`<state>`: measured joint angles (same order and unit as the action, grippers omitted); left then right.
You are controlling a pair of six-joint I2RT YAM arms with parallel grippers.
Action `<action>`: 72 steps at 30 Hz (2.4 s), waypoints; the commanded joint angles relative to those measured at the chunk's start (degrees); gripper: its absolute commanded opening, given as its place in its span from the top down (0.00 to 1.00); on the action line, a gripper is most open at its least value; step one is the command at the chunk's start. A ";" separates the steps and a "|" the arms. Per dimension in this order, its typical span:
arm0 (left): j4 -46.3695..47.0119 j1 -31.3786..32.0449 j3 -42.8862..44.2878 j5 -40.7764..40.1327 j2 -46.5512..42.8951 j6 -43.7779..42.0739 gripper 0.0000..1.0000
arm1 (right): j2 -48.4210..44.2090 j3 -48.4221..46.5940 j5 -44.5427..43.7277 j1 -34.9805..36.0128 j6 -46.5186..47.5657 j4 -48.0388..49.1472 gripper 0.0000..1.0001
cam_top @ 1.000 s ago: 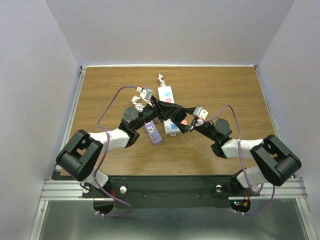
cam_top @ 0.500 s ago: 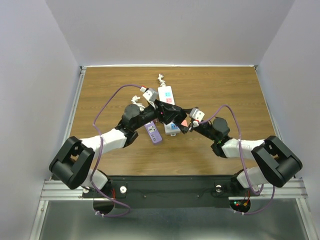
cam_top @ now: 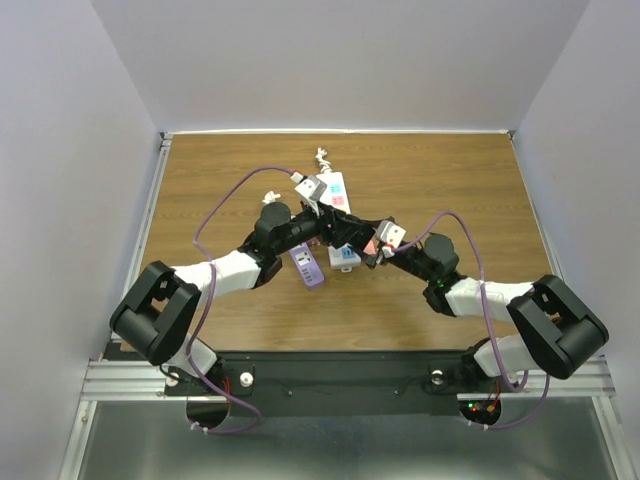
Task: Insert the plug
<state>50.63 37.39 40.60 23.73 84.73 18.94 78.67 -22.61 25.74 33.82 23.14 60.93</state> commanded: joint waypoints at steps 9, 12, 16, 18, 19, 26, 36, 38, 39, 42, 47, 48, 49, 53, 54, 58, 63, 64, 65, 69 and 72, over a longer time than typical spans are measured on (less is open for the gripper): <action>-0.89 -1.52 0.53 -0.26 -0.35 -0.57 0.22 | -1.15 -1.38 0.45 0.45 4.99 3.85 1.00; -0.89 -2.67 0.27 -0.26 -0.26 -0.13 0.22 | -1.86 -0.77 0.72 0.54 4.99 3.85 1.00; -0.89 -3.11 0.27 -0.61 0.26 0.13 0.22 | -2.73 -0.33 0.72 0.63 5.08 3.94 0.99; -0.89 -3.28 0.27 -0.35 0.52 0.22 0.22 | -2.82 -0.24 0.72 0.63 5.16 3.85 1.00; -0.80 -3.28 0.27 -0.43 0.61 0.31 0.22 | -2.91 -0.15 0.54 0.63 5.17 3.94 1.00; 0.08 -3.37 -0.17 0.97 1.05 1.10 0.22 | -2.74 -0.06 0.54 0.54 5.78 3.94 1.00; 1.75 -4.95 -3.16 2.02 -0.62 1.19 0.21 | -0.36 -1.73 0.63 0.54 4.11 2.80 0.99; 2.45 -4.95 -3.59 2.64 0.17 1.27 0.21 | -0.89 -1.73 0.11 0.54 3.33 2.71 1.00; 2.89 -4.95 -3.86 2.82 0.78 1.19 0.22 | -1.06 -1.73 -0.07 0.54 3.23 2.71 1.00; 4.12 -4.95 -4.56 2.82 1.84 1.36 0.21 | -1.42 -1.91 -0.42 0.63 2.35 2.53 0.99; 5.00 -4.95 -5.79 2.12 3.94 1.19 0.21 | -1.94 -2.26 -1.74 0.63 1.39 2.18 1.00; 5.18 -4.95 -5.88 2.03 4.39 1.19 0.21 | -1.95 -2.35 -1.83 0.63 1.39 1.83 0.99; 5.61 -5.04 -5.97 2.20 4.83 1.10 0.22 | -1.95 -2.44 -1.92 0.63 1.39 1.65 0.99; 8.52 -5.13 -6.67 7.72 5.80 1.19 0.22 | -0.98 -3.05 -1.56 0.63 1.56 1.21 1.00; 8.69 -5.13 -6.67 8.52 5.28 1.19 0.22 | -0.89 -3.23 -1.91 0.54 1.82 1.21 1.00; 8.61 -5.48 -7.73 10.99 1.68 2.33 0.22 | -0.98 -3.23 -1.92 0.63 3.06 1.30 1.00; 6.67 -5.57 -8.43 11.60 -2.55 3.56 0.11 | -2.12 -3.93 -0.69 0.54 2.44 1.04 1.00; 7.20 -5.48 -8.61 11.61 -2.99 4.87 0.07 | -2.30 -4.11 -0.95 0.54 2.27 0.69 1.00; 7.90 -5.57 -9.22 11.87 -3.86 5.66 0.06 | -2.82 -4.46 -1.56 0.63 2.18 0.25 0.99; 9.31 -5.48 -9.75 12.49 -6.15 7.51 0.01 | -4.66 -4.02 -2.01 0.54 2.00 -0.28 0.99; 10.36 -5.48 -9.40 13.97 -5.89 9.35 0.01 | -6.51 -3.14 0.27 0.54 1.56 -0.28 0.99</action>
<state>57.25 32.03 31.20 34.76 80.58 25.58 75.88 -24.86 24.32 33.89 25.15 54.96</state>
